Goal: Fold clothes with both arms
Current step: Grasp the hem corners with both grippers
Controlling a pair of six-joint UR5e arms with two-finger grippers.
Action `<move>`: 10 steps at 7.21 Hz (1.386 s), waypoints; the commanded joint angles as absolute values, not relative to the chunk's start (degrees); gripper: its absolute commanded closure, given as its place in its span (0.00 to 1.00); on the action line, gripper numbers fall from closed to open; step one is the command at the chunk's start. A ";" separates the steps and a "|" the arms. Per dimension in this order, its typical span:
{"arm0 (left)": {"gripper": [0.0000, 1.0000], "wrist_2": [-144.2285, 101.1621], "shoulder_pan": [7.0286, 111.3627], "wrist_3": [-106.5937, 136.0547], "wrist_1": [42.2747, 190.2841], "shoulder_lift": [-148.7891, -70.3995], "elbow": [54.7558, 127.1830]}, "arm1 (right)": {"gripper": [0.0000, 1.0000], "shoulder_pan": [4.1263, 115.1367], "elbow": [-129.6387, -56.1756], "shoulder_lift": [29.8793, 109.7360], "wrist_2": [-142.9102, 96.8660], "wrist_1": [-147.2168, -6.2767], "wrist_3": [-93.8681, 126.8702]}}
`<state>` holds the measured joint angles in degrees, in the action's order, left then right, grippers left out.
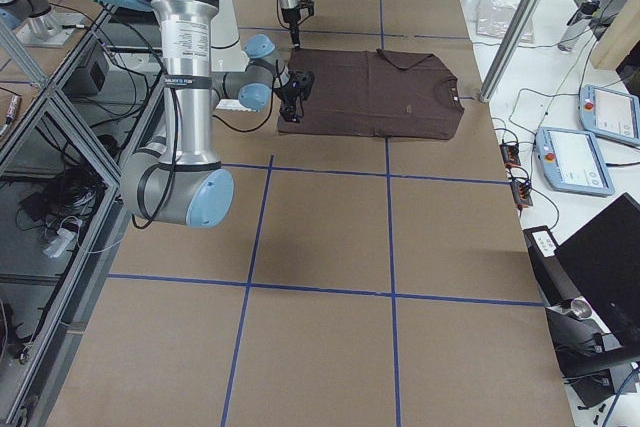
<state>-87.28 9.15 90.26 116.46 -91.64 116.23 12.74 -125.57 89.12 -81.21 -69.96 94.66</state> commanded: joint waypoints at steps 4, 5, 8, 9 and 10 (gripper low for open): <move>0.74 -87.28 7.65 90.35 116.46 -92.02 116.10 | 0.03 12.74 -125.60 89.12 -81.21 -69.96 94.66; 0.77 -87.28 7.39 90.35 116.46 -92.20 116.10 | 0.03 12.74 -125.60 89.12 -81.21 -69.96 94.66; 1.00 -87.28 7.38 90.35 116.46 -92.64 116.28 | 0.03 12.66 -125.51 89.12 -81.21 -69.96 94.66; 1.00 -87.28 7.47 90.35 116.46 -92.81 116.37 | 0.12 12.48 -125.51 89.12 -81.12 -70.05 95.35; 1.00 -87.28 7.47 90.35 116.46 -92.90 116.45 | 0.31 11.18 -125.25 88.95 -79.56 -70.48 99.62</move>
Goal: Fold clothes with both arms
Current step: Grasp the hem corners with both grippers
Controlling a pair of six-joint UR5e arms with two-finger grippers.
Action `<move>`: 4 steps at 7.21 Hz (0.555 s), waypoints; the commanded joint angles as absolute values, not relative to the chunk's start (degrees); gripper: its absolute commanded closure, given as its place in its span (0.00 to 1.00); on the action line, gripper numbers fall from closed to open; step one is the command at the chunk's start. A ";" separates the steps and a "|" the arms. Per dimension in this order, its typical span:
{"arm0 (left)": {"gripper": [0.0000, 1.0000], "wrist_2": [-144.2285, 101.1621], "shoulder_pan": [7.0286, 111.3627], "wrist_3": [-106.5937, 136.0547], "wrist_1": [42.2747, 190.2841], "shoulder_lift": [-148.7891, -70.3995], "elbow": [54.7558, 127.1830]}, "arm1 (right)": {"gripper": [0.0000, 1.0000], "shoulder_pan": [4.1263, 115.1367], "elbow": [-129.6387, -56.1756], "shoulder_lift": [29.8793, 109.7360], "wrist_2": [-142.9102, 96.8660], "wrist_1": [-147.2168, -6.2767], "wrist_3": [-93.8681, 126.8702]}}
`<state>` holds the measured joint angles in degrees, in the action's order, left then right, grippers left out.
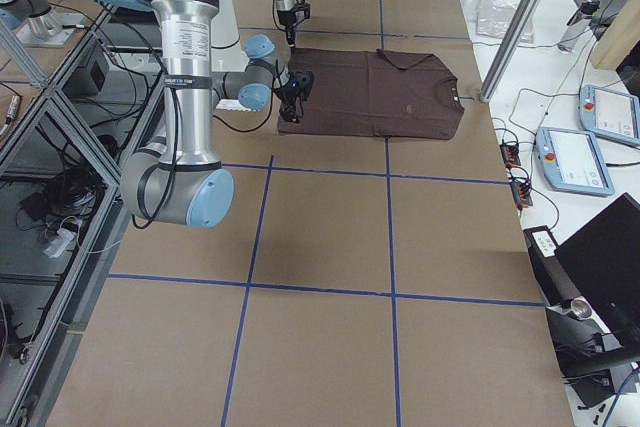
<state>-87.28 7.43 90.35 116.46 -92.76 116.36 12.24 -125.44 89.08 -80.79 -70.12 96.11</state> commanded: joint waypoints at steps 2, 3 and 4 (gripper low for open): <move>1.00 -87.28 7.47 90.35 116.46 -93.69 116.46 | 0.37 8.37 -125.07 88.51 -77.70 -74.67 102.28; 1.00 -87.19 7.99 90.26 116.54 -93.69 116.54 | 0.37 5.65 -124.63 88.51 -75.17 -75.58 103.96; 1.00 -87.10 8.17 90.26 116.54 -93.69 116.54 | 0.37 3.89 -123.50 88.59 -73.84 -75.59 104.06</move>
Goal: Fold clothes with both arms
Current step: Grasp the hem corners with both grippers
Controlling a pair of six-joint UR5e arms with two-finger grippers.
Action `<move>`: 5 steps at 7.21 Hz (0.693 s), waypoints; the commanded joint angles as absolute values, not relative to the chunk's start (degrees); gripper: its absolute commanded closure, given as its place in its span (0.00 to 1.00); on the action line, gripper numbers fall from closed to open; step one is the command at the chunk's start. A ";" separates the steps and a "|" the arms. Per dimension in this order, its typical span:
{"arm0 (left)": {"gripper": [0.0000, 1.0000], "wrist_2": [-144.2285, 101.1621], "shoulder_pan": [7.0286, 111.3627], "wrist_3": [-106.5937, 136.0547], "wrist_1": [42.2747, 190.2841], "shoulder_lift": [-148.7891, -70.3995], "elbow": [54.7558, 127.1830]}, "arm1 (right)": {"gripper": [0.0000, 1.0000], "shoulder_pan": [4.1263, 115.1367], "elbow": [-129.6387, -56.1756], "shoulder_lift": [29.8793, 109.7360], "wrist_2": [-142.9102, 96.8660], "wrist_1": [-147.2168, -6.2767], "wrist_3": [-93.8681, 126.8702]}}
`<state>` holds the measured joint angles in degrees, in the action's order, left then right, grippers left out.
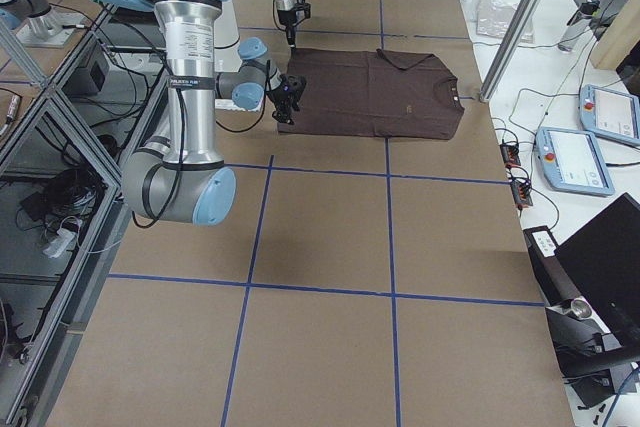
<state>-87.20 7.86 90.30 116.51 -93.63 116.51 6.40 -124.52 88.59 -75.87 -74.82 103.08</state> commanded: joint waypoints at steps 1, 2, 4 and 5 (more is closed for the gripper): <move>1.00 -85.71 8.17 90.09 116.63 -93.78 116.54 | 0.37 2.91 -121.57 88.42 -73.31 -75.50 104.41; 1.00 -85.35 8.26 90.09 116.63 -94.13 116.72 | 0.37 2.38 -121.29 88.42 -73.13 -75.50 104.50; 1.00 -84.64 8.17 90.09 116.54 -94.48 116.81 | 0.41 1.76 -120.94 88.33 -73.04 -75.50 104.59; 1.00 -84.64 8.26 90.00 116.54 -94.48 116.81 | 0.43 1.50 -120.59 88.24 -73.04 -75.32 104.59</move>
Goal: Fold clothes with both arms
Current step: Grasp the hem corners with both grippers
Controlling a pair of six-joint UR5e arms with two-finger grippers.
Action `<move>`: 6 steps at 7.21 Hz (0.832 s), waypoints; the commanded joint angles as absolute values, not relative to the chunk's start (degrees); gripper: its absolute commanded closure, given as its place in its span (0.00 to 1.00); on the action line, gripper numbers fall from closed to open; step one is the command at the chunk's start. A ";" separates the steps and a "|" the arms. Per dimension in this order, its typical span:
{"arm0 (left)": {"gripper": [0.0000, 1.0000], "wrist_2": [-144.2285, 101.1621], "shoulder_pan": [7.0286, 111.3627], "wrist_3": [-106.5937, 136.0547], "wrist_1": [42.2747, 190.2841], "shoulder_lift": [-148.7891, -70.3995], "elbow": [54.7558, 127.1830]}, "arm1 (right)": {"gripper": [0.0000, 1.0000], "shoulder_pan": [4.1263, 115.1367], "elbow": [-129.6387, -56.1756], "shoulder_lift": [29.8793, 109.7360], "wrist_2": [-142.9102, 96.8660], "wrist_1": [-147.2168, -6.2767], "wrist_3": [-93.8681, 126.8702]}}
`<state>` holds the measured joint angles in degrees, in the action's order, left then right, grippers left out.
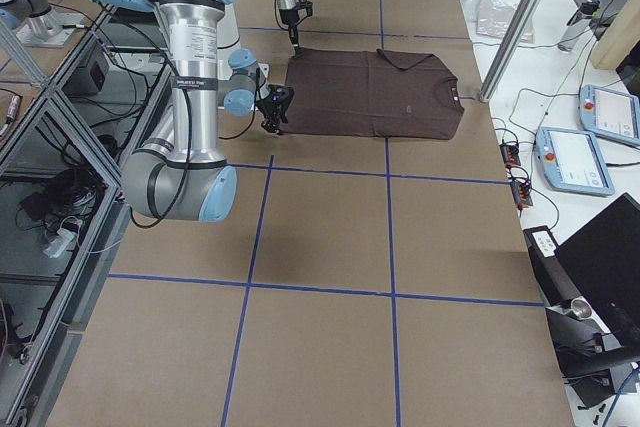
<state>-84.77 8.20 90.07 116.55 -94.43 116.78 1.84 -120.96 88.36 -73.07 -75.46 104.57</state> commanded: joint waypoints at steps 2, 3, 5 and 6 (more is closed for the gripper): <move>1.00 -84.64 8.61 90.00 116.54 -94.48 116.89 | 0.46 -0.07 -119.53 88.24 -73.04 -75.06 107.57; 1.00 -83.51 8.70 89.91 116.46 -94.48 116.89 | 0.46 -0.35 -119.53 88.24 -73.04 -75.06 107.58; 1.00 -83.23 8.79 89.91 116.46 -94.31 117.33 | 0.66 -0.70 -119.53 87.89 -73.04 -75.06 107.67; 1.00 -83.23 8.79 89.91 116.46 -94.31 117.33 | 1.00 -0.70 -119.53 87.46 -73.04 -74.97 107.58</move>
